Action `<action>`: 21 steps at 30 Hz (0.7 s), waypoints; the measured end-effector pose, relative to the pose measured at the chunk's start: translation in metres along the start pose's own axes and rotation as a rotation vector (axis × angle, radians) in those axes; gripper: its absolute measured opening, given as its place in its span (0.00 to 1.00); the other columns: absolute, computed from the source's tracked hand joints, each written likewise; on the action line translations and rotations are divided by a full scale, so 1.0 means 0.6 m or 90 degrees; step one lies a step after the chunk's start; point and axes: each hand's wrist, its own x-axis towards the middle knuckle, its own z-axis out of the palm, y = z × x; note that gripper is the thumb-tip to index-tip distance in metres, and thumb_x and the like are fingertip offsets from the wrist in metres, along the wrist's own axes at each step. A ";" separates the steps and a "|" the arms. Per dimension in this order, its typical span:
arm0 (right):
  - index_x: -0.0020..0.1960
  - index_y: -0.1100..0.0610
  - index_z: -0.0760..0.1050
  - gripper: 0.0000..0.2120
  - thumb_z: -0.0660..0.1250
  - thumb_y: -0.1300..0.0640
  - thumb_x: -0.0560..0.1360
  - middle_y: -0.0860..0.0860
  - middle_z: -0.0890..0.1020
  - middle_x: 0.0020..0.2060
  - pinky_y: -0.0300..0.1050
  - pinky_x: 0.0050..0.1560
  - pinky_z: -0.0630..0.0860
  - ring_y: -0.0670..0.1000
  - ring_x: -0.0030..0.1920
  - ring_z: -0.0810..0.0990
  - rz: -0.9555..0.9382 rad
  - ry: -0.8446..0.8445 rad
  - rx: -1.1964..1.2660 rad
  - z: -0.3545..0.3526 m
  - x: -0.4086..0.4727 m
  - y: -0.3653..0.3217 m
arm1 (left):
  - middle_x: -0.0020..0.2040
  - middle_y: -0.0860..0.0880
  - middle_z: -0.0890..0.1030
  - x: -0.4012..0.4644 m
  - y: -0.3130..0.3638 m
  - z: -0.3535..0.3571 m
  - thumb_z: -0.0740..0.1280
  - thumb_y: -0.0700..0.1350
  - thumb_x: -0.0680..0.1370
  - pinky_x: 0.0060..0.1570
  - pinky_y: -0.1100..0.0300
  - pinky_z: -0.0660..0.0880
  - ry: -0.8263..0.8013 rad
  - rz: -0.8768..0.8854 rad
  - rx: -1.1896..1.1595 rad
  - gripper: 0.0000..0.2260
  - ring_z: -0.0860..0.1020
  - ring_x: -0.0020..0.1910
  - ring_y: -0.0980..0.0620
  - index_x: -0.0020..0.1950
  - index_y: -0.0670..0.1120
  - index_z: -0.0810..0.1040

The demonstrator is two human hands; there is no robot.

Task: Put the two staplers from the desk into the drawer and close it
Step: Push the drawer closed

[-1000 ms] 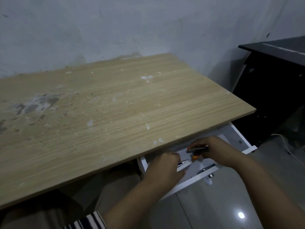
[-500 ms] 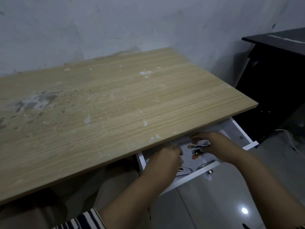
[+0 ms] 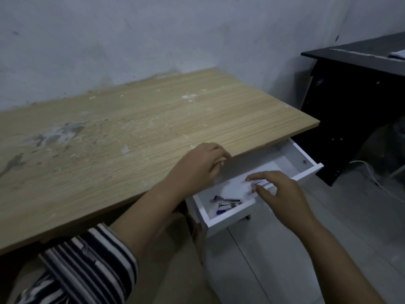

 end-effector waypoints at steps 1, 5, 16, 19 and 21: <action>0.51 0.53 0.80 0.11 0.67 0.65 0.73 0.49 0.83 0.48 0.22 0.51 0.65 0.49 0.53 0.76 -0.006 0.058 0.005 0.009 -0.011 0.000 | 0.59 0.45 0.79 0.001 -0.006 0.000 0.61 0.41 0.79 0.57 0.56 0.73 -0.011 0.009 0.020 0.11 0.75 0.58 0.47 0.60 0.44 0.76; 0.52 0.50 0.77 0.16 0.67 0.68 0.71 0.45 0.77 0.49 0.24 0.52 0.63 0.48 0.53 0.71 0.039 0.258 0.045 0.052 -0.058 0.007 | 0.62 0.44 0.77 -0.002 -0.017 0.002 0.61 0.43 0.79 0.58 0.51 0.74 -0.051 0.055 0.073 0.14 0.75 0.59 0.45 0.64 0.45 0.73; 0.58 0.59 0.76 0.14 0.67 0.57 0.74 0.59 0.82 0.52 0.45 0.47 0.72 0.57 0.50 0.80 0.458 0.274 0.263 0.097 -0.063 0.076 | 0.65 0.44 0.74 -0.018 -0.044 -0.020 0.57 0.47 0.81 0.59 0.56 0.68 -0.073 0.002 0.086 0.16 0.72 0.63 0.46 0.67 0.45 0.70; 0.55 0.59 0.76 0.11 0.69 0.59 0.73 0.58 0.82 0.47 0.52 0.54 0.78 0.60 0.50 0.81 0.474 0.252 0.341 0.097 -0.058 0.090 | 0.65 0.44 0.74 -0.019 -0.053 -0.028 0.57 0.47 0.80 0.60 0.54 0.68 -0.072 -0.018 0.097 0.15 0.72 0.64 0.45 0.66 0.45 0.70; 0.55 0.63 0.75 0.11 0.68 0.61 0.74 0.58 0.81 0.44 0.52 0.55 0.78 0.60 0.47 0.82 0.492 0.237 0.411 0.095 -0.053 0.094 | 0.65 0.45 0.74 -0.021 -0.055 -0.031 0.58 0.46 0.80 0.60 0.54 0.68 -0.072 -0.024 0.102 0.15 0.72 0.64 0.45 0.66 0.46 0.70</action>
